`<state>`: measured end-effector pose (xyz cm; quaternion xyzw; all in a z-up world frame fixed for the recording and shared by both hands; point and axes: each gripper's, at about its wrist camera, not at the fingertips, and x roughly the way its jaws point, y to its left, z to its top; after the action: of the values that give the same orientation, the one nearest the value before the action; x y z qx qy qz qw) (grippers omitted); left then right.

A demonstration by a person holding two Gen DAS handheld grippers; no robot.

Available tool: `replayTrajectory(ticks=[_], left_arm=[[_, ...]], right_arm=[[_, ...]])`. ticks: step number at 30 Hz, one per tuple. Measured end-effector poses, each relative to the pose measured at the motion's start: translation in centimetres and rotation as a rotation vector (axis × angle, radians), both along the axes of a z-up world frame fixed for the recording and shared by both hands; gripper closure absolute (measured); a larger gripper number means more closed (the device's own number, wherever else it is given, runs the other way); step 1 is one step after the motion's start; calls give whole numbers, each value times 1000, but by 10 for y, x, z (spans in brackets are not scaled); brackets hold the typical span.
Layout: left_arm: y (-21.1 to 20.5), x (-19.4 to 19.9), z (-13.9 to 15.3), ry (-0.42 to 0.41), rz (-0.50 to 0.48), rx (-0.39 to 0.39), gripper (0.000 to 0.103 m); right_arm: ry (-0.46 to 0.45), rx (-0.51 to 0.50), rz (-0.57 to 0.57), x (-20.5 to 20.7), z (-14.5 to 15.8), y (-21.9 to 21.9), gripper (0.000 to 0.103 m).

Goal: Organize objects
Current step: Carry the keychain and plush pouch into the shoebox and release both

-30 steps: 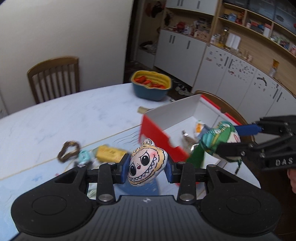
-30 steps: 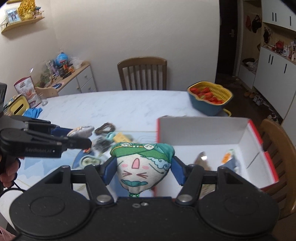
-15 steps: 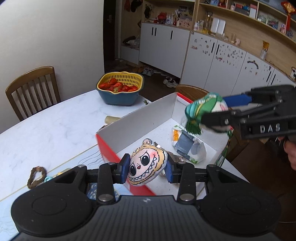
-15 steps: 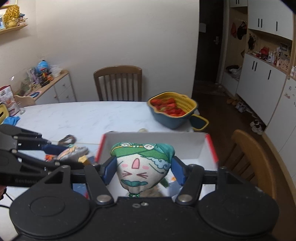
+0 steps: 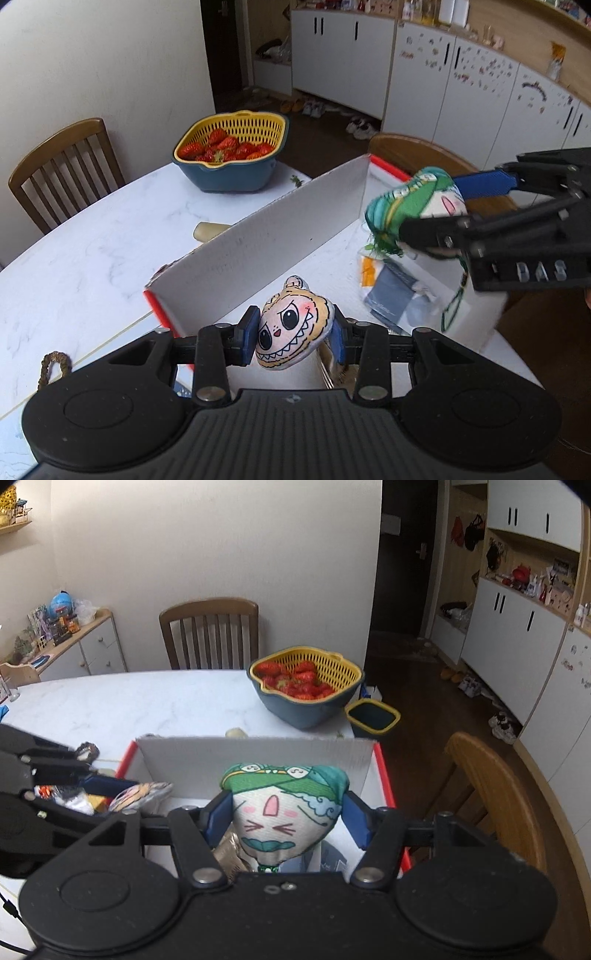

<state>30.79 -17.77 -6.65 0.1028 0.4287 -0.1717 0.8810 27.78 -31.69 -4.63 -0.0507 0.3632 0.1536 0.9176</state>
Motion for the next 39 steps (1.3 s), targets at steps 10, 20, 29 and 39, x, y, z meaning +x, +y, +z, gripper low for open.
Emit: replayTrajectory(ticks=[10,20,29,39], left_arm=[[-14,39,-39,115,78,70,66],[-29,57,-60,188,82,113,65],[-28,60,-70,237,113,101,64],[-20,54,-60,237,144,32,51]], right_arm=[[44,-105,108,-4,-39,6,40],[55,-191,199,-15,-61,17,39],[88,-152,184,-8,-66,16,35],[98,-96,152,-10,-63,10,28]])
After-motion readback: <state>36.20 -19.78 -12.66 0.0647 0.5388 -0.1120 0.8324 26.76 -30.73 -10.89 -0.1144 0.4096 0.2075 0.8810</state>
